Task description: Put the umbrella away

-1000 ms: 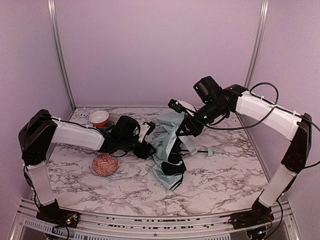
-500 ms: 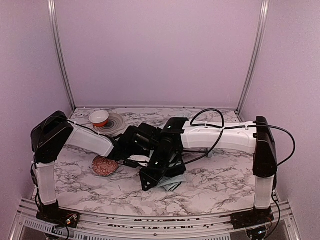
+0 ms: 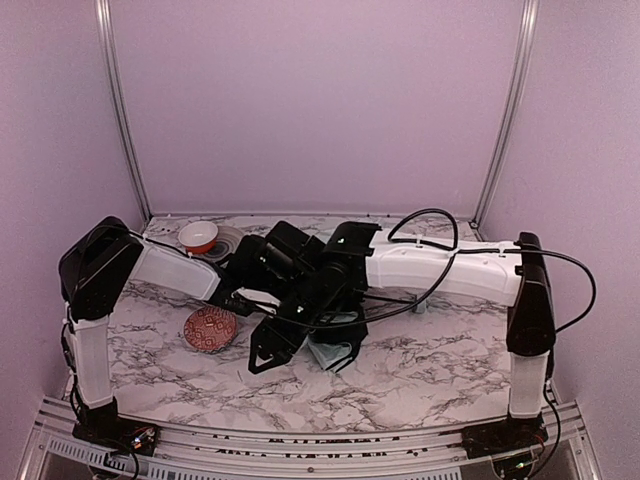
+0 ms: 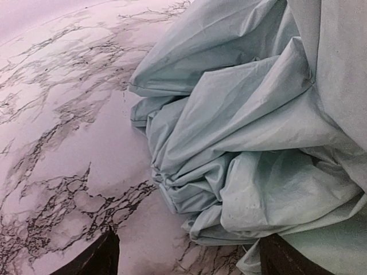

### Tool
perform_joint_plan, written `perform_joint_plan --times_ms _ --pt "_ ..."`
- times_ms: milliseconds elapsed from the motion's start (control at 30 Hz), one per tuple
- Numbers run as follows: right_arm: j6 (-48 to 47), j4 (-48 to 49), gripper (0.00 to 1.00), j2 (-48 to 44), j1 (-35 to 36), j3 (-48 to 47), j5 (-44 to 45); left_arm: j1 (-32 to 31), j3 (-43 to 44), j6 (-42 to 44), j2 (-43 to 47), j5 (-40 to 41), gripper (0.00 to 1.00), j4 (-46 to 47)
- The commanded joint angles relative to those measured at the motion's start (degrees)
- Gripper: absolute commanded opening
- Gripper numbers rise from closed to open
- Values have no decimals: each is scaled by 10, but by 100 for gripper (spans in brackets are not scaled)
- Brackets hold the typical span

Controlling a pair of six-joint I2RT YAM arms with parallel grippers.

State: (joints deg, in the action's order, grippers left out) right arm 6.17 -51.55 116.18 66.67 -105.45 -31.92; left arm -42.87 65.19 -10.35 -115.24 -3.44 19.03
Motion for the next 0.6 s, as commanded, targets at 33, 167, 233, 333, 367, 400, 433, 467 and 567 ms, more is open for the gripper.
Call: perform_joint_plan --times_ms 33,167,233,333,367,400,433,467,567 --pt "-34 -16 50 -92 -50 -11 11 6 -25 46 56 5 87 15" --pt "-37 -19 57 -155 -159 -24 47 6 -57 67 98 13 88 15" --pt "-40 -11 63 -171 -241 -31 69 6 -73 78 118 25 88 15" --pt "-48 10 76 -166 -349 -31 119 6 -96 92 150 25 88 14" --pt "-58 14 83 -155 -377 -32 131 6 -103 94 166 25 88 13" --pt "-74 20 88 -142 -401 -33 131 6 -110 97 181 21 88 12" --pt "-90 29 97 -127 -423 -32 117 6 -118 99 196 13 87 10" --pt "-103 37 99 -112 -440 -32 104 5 -127 101 215 2 86 7" --pt "-151 33 100 -54 -473 -58 61 1 -156 104 278 -42 79 -7"
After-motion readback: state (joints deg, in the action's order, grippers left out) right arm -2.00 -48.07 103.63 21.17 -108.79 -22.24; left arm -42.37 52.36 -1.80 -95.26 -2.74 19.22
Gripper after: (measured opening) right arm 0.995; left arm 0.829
